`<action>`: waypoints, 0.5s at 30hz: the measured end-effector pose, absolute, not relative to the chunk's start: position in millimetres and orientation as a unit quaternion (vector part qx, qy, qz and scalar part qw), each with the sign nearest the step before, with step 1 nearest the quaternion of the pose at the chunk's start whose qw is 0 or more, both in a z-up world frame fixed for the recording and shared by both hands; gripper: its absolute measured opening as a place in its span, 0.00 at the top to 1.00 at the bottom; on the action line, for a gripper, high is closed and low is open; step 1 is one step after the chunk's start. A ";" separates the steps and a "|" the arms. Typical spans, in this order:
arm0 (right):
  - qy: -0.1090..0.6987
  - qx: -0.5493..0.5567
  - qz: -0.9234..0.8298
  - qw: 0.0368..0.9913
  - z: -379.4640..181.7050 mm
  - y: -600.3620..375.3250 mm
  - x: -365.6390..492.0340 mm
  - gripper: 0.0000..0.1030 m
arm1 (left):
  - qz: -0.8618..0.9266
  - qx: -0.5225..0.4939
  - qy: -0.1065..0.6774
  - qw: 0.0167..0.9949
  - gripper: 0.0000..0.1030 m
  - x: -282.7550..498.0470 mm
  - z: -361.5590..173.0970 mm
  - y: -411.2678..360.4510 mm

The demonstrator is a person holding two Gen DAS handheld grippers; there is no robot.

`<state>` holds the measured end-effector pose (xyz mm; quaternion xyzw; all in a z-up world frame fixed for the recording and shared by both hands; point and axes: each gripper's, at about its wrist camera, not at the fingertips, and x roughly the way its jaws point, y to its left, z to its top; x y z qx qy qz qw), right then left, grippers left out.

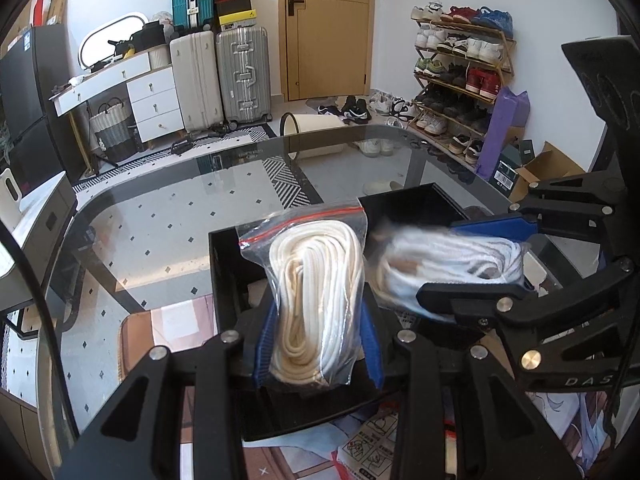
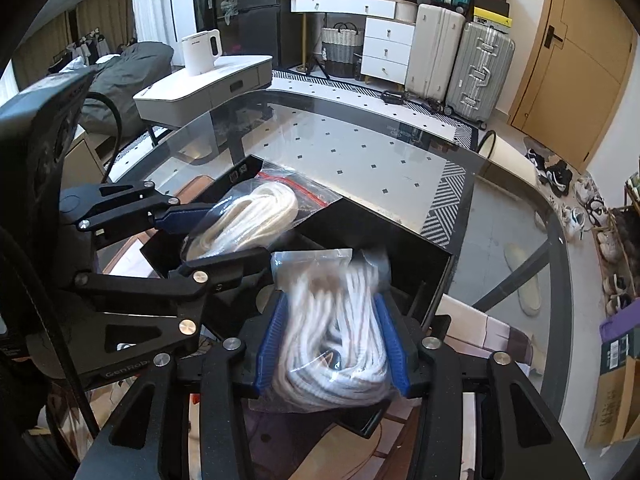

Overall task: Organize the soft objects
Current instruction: 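Lower both cable bags into the box and open both tools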

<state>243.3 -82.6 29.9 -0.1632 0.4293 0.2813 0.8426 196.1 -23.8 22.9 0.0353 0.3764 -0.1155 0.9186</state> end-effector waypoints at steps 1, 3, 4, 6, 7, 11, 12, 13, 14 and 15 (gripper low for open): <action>0.426 -0.164 0.280 0.845 31.4 -82.8 242.8 0.49 | -0.114 0.035 0.376 0.919 0.64 195.4 23.5 -23.4; 0.418 -0.164 0.283 0.848 34.6 -85.5 240.2 0.38 | -0.116 0.031 0.374 0.920 0.60 193.7 26.0 -22.5; 0.415 -0.161 0.282 0.850 36.3 -88.3 238.2 0.32 | -0.113 0.031 0.373 0.920 0.54 192.4 27.9 -22.8; 0.409 -0.154 0.279 0.855 39.9 -93.7 234.7 0.29 | -0.110 0.033 0.368 0.923 0.42 189.5 30.8 -20.8; 0.407 -0.152 0.276 0.857 41.0 -96.8 232.2 0.27 | -0.110 0.034 0.365 0.924 0.41 188.9 33.0 -21.8; 0.399 -0.141 0.267 0.866 47.3 -108.2 221.6 0.17 | -0.111 0.026 0.360 0.926 0.21 182.8 41.4 -17.4; 0.396 -0.138 0.265 0.868 49.2 -110.1 217.7 0.17 | -0.106 0.024 0.354 0.929 0.13 180.0 44.2 -15.9; 0.394 -0.134 0.265 0.870 51.1 -111.8 214.0 0.14 | -0.103 0.022 0.350 0.931 0.10 177.0 45.9 -14.5; 0.391 -0.129 0.265 0.872 52.9 -114.4 210.1 0.11 | -0.104 0.018 0.347 0.932 0.10 174.1 47.8 -13.1; 0.389 -0.123 0.264 0.874 54.6 -117.4 206.0 0.08 | -0.105 0.014 0.345 0.932 0.06 170.7 49.1 -11.5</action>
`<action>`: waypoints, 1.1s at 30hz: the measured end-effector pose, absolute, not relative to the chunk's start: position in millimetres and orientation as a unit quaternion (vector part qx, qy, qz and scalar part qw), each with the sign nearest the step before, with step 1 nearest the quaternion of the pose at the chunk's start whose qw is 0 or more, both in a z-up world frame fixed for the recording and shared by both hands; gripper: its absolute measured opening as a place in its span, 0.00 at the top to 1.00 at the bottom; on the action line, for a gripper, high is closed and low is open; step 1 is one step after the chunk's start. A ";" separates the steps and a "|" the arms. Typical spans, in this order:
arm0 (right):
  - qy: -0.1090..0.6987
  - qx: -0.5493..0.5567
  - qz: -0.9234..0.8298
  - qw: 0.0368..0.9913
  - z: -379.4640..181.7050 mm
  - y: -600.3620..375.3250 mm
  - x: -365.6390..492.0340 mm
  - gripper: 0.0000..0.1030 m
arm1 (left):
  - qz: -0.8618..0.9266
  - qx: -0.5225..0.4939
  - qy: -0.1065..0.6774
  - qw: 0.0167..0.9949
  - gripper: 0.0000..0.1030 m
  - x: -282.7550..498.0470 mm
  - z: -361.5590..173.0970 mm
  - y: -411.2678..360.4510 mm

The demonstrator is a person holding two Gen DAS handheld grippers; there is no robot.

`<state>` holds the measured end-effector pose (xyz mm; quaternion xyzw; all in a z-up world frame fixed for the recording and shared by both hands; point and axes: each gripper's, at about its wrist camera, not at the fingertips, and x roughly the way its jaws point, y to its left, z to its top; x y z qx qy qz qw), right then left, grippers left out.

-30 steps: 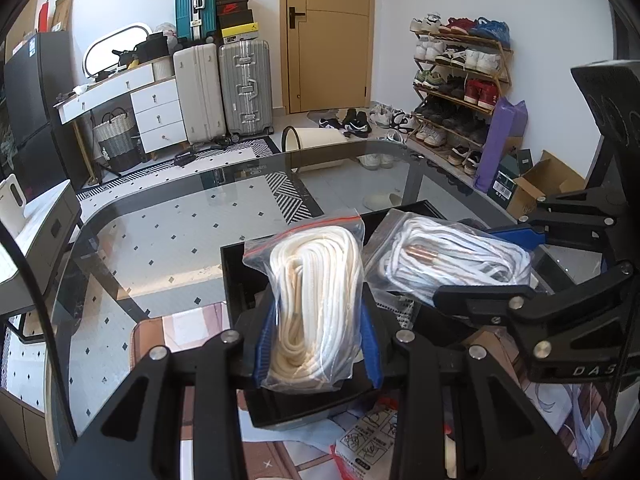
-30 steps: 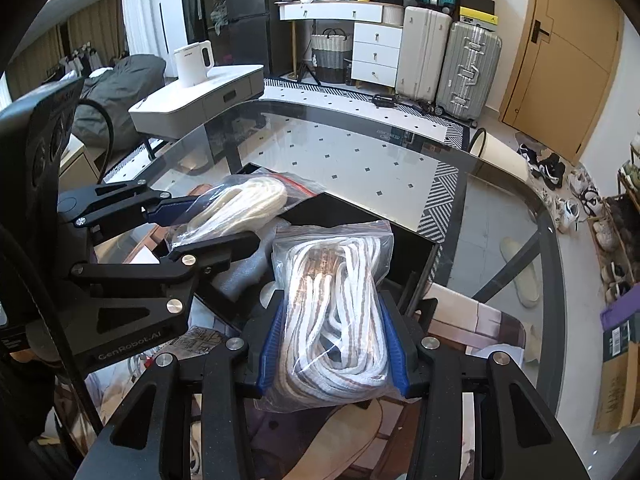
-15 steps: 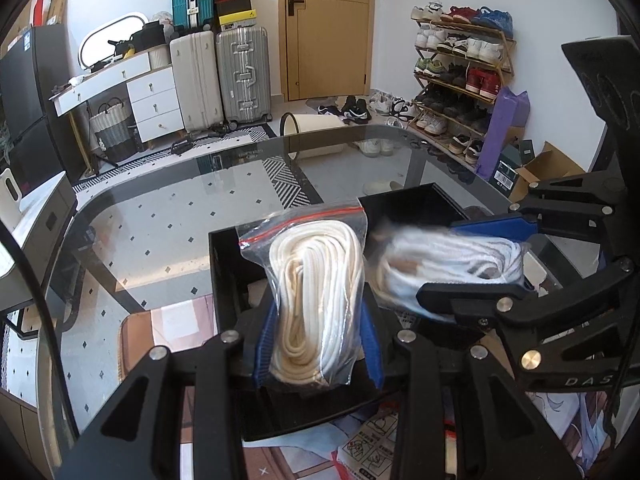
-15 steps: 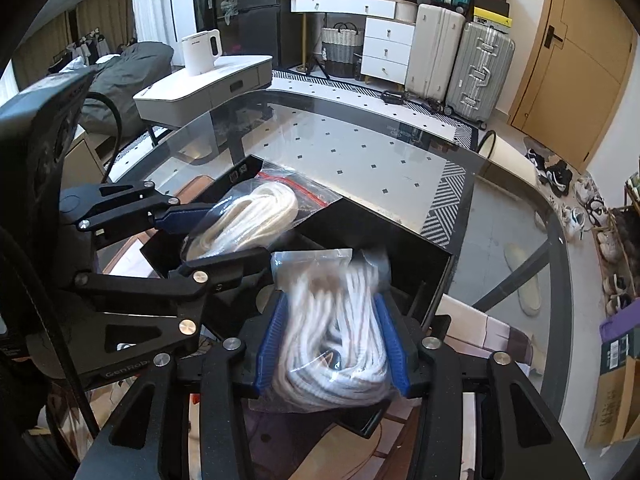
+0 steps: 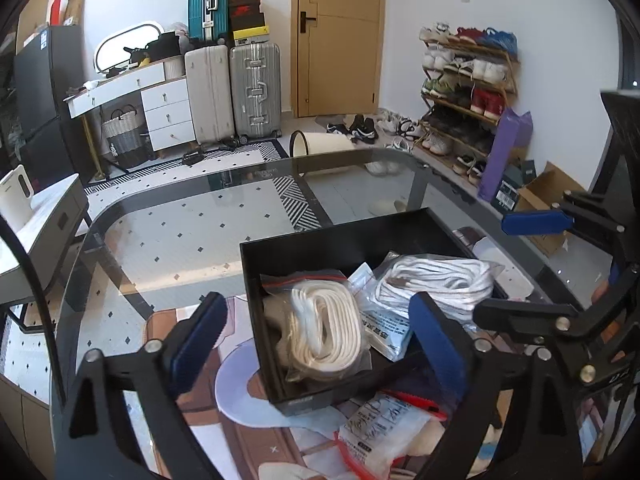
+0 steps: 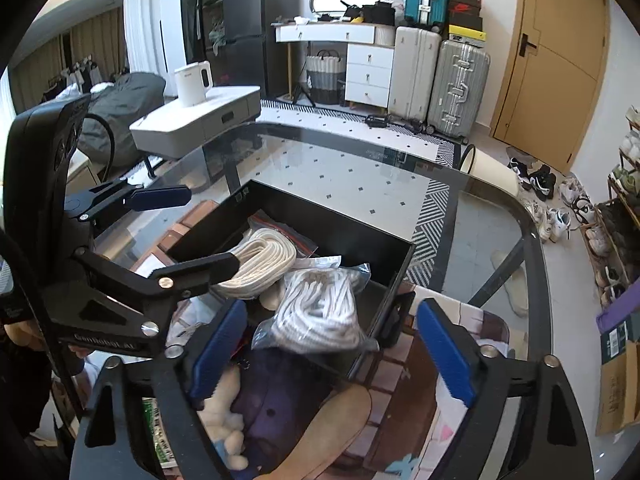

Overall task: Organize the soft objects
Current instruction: 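Lower both cable bags into the box and open both tools, then move both tools back over the plush toy and coiled cable beside the box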

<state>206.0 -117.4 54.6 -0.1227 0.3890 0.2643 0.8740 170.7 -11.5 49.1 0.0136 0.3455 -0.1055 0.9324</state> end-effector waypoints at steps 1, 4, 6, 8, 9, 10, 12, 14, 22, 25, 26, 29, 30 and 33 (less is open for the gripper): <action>0.387 -0.117 0.264 0.876 56.0 -119.7 202.6 0.04 | -0.106 0.009 0.344 0.933 0.01 168.2 50.7 -9.0; 0.380 -0.098 0.261 0.882 59.4 -127.8 190.5 0.02 | -0.102 0.003 0.333 0.937 0.00 158.0 55.2 -2.6; 0.375 -0.082 0.259 0.886 62.0 -132.2 184.0 0.01 | -0.096 0.000 0.330 0.939 0.00 151.4 57.5 0.9; 0.374 -0.071 0.260 0.888 63.9 -137.6 179.4 0.01 | -0.094 -0.004 0.328 0.940 0.00 144.3 58.7 5.0; 0.372 -0.067 0.259 0.889 64.5 -139.7 176.2 0.01 | -0.092 -0.005 0.327 0.941 0.00 141.2 59.3 6.4; 0.371 -0.064 0.258 0.889 65.0 -141.1 173.5 0.01 | -0.090 -0.007 0.326 0.941 0.00 137.8 59.2 8.5; 0.372 -0.059 0.261 0.889 64.7 -143.4 167.5 0.01 | -0.087 -0.010 0.326 0.941 0.00 129.7 58.1 12.7; 0.372 -0.056 0.262 0.889 63.9 -144.8 162.6 0.01 | -0.085 -0.013 0.325 0.942 0.00 122.6 56.7 16.1; 0.381 -0.050 0.265 0.884 50.8 -146.6 144.6 0.01 | -0.080 -0.012 0.328 0.941 0.00 98.3 47.8 22.8; 0.387 -0.045 0.266 0.882 43.8 -146.2 139.5 0.01 | -0.080 -0.009 0.335 0.939 0.00 92.4 42.3 21.5; 0.388 -0.044 0.266 0.881 41.2 -146.4 137.7 0.01 | -0.081 -0.009 0.337 0.938 0.00 90.1 40.1 21.5; 0.393 -0.044 0.267 0.879 35.7 -144.4 134.3 0.01 | -0.084 -0.008 0.341 0.936 0.00 83.7 33.4 20.3; 0.395 -0.044 0.268 0.878 33.4 -143.7 133.2 0.01 | -0.085 -0.008 0.343 0.935 0.00 81.7 30.8 20.1; 0.401 -0.044 0.269 0.874 26.0 -142.0 130.4 0.01 | -0.087 -0.010 0.350 0.932 0.00 76.9 24.2 20.0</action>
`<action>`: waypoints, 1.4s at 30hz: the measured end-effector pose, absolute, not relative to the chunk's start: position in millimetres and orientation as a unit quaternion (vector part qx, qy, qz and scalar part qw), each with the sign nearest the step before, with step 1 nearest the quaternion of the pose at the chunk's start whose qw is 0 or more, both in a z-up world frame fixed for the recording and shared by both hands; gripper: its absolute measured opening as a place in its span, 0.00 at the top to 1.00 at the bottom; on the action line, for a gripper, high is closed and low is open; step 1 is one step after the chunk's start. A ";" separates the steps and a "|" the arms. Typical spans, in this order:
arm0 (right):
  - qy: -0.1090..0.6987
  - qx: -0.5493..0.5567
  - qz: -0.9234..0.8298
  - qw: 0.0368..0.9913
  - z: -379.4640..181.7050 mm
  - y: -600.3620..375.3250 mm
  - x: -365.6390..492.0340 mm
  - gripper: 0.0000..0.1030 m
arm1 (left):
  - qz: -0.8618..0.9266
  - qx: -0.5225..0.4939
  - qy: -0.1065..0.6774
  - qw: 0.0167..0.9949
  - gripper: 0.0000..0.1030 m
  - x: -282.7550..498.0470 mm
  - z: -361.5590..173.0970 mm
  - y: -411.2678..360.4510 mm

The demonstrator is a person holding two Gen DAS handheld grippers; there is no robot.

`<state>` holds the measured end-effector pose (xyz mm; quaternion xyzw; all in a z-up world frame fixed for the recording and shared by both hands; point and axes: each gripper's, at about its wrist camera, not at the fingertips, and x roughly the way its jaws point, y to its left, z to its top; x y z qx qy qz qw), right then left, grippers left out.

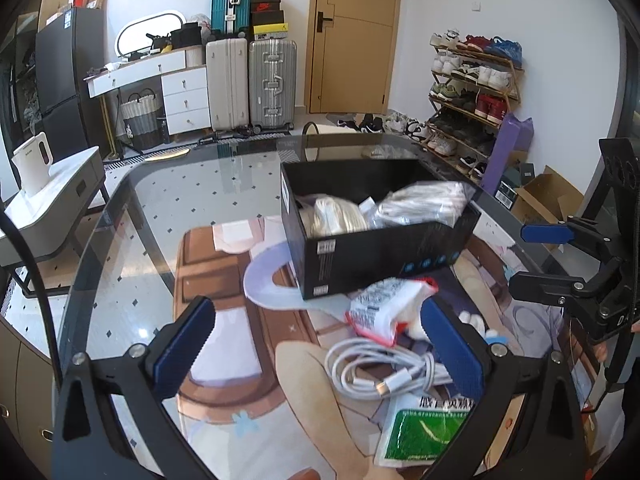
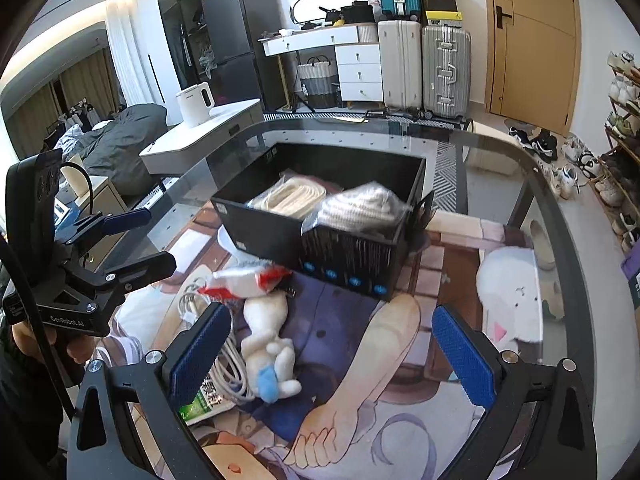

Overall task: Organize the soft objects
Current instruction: 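Move both tools back over the plush toy and coiled cable beside the box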

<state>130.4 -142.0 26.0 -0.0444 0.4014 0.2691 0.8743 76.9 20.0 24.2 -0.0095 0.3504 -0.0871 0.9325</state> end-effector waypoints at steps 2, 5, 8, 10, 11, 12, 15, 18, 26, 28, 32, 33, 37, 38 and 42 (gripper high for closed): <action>0.406 -0.044 0.271 0.872 20.7 -140.5 129.9 0.01 | -0.089 -0.012 0.354 0.931 0.00 74.5 20.9 20.7; 0.413 -0.046 0.275 0.867 13.3 -136.8 128.8 0.01 | -0.093 -0.013 0.361 0.928 0.00 70.9 14.9 21.0; 0.419 -0.050 0.279 0.862 7.3 -132.2 128.3 0.01 | -0.098 -0.011 0.367 0.925 0.00 69.5 10.2 18.2; 0.423 -0.054 0.280 0.860 2.9 -128.8 129.0 0.01 | -0.102 -0.008 0.372 0.922 0.00 68.0 6.4 16.4; 0.426 -0.055 0.281 0.858 0.6 -126.9 129.5 0.01 | -0.103 -0.007 0.374 0.922 0.00 67.6 5.2 15.8; 0.428 -0.057 0.282 0.856 -1.8 -125.0 130.3 0.01 | -0.105 -0.006 0.377 0.920 0.00 67.0 3.6 15.0; 0.434 -0.061 0.285 0.852 -8.6 -120.2 132.0 0.01 | -0.112 -0.003 0.385 0.916 0.00 66.7 0.1 13.7; 0.442 -0.064 0.287 0.847 -15.8 -114.6 134.5 0.01 | -0.118 0.002 0.390 0.913 0.00 66.4 -2.3 11.9; 0.454 -0.088 0.287 0.839 -32.9 -96.5 140.7 0.01 | -0.127 0.006 0.400 0.908 0.00 66.5 -6.9 10.0; 0.454 -0.095 0.283 0.839 -35.9 -93.3 142.8 0.01 | -0.130 0.008 0.404 0.906 0.00 67.1 -8.5 8.9; 0.459 -0.101 0.284 0.836 -41.6 -90.1 146.1 0.01 | -0.137 0.013 0.411 0.901 0.00 68.7 -10.9 5.2; 0.458 -0.104 0.285 0.836 -42.2 -88.9 146.1 0.01 | -0.139 0.014 0.412 0.900 0.00 68.8 -11.3 4.5; 0.457 -0.105 0.295 0.832 -43.7 -88.7 145.2 0.08 | -0.149 0.019 0.417 0.897 0.00 69.4 -13.9 1.1; 0.457 -0.104 0.301 0.831 -43.8 -88.1 145.2 0.12 | -0.152 0.020 0.418 0.896 0.00 69.4 -14.4 -0.1; 0.459 -0.100 0.322 0.822 -42.6 -89.0 142.1 0.22 | -0.159 0.020 0.420 0.893 0.00 69.4 -15.1 0.1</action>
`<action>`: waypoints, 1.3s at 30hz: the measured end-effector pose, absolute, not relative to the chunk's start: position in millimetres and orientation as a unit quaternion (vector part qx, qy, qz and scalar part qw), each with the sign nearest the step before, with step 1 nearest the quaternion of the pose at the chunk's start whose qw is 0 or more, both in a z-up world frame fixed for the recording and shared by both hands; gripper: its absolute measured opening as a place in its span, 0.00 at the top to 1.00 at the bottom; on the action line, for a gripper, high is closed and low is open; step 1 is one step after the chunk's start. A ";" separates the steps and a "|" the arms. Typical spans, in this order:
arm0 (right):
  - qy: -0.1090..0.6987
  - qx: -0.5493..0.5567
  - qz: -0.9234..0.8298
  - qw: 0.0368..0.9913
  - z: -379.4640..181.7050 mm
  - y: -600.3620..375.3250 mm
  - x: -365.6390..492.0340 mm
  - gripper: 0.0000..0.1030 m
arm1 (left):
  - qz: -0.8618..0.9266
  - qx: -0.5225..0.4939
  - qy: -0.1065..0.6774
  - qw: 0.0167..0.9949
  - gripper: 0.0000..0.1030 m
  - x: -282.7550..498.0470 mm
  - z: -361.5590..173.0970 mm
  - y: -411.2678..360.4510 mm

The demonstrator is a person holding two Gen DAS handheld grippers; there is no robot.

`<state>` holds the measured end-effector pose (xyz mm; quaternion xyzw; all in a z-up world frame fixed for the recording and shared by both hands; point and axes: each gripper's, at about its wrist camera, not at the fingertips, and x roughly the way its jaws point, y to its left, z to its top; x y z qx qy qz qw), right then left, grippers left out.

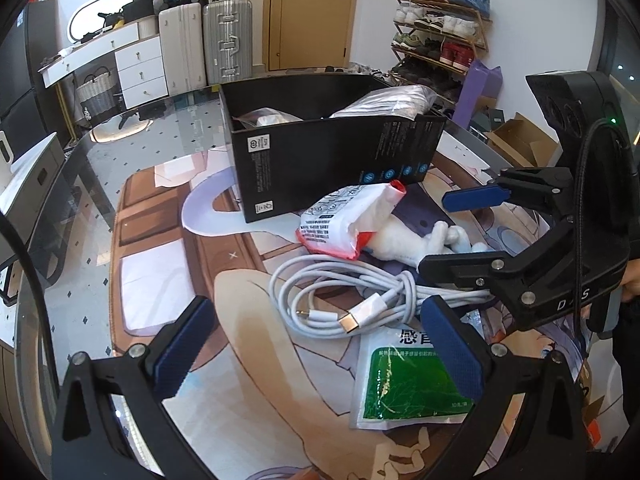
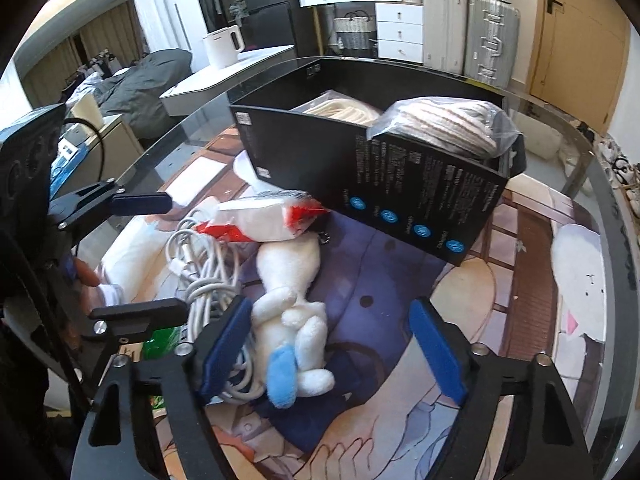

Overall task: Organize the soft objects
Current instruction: 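Move both tools back over the plush toy and coiled cable beside the box, then grasp the white plush toy with the right tool while the left tool grasps the white cable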

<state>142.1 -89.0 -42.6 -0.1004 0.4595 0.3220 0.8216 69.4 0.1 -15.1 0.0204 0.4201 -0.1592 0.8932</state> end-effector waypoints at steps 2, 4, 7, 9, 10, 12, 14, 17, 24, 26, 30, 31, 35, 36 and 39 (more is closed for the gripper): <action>0.462 -0.097 0.329 0.818 -43.5 -88.8 140.9 0.28 | -0.161 0.019 0.421 0.892 0.00 70.4 -15.2 1.4; 0.463 -0.098 0.334 0.815 -45.5 -86.7 140.3 0.31 | -0.162 0.018 0.423 0.891 0.00 70.7 -15.5 3.0; 0.454 -0.115 0.328 0.820 -46.6 -80.9 137.8 0.38 | -0.161 0.019 0.424 0.891 0.00 70.0 -15.7 5.9; 0.448 -0.125 0.325 0.823 -46.8 -78.3 136.0 0.49 | -0.160 0.019 0.426 0.890 0.00 69.5 -15.8 7.9; 0.446 -0.128 0.325 0.824 -46.7 -77.5 135.2 0.59 | -0.161 0.019 0.427 0.890 0.00 69.5 -15.9 8.4; 0.445 -0.130 0.324 0.825 -46.3 -77.8 134.4 0.62 | -0.165 0.018 0.427 0.889 0.00 68.8 -15.4 8.2; 0.444 -0.129 0.324 0.826 -46.5 -79.9 133.4 0.64 | -0.170 0.020 0.428 0.887 0.00 68.3 -15.0 7.3; 0.442 -0.127 0.322 0.828 -46.4 -86.6 132.0 0.66 | -0.178 0.028 0.429 0.885 0.00 68.2 -15.5 3.4; 0.444 -0.120 0.310 0.832 -47.5 -105.5 128.4 0.66 | -0.188 0.067 0.427 0.882 0.00 73.8 -14.3 -11.5; 0.445 -0.119 0.307 0.833 -47.6 -110.7 128.3 0.66 | -0.192 0.075 0.427 0.880 0.00 76.9 -14.2 -15.4; 0.445 -0.114 0.302 0.835 -47.3 -120.8 126.6 0.66 | -0.205 0.087 0.434 0.873 0.00 83.4 -16.8 -23.7; 0.445 -0.113 0.301 0.836 -46.9 -123.5 126.8 0.66 | -0.207 0.090 0.437 0.871 0.00 85.1 -17.8 -24.3; 0.445 -0.110 0.299 0.837 -47.3 -130.2 126.7 0.66 | -0.212 0.085 0.451 0.863 0.03 90.7 -22.8 -28.0; 0.445 -0.109 0.299 0.837 -47.2 -131.9 126.1 0.66 | -0.214 0.083 0.453 0.861 0.08 91.2 -23.9 -28.1; 0.444 -0.107 0.298 0.838 -47.1 -135.7 125.3 0.66 | -0.212 0.097 0.445 0.865 0.21 88.5 -23.5 -29.4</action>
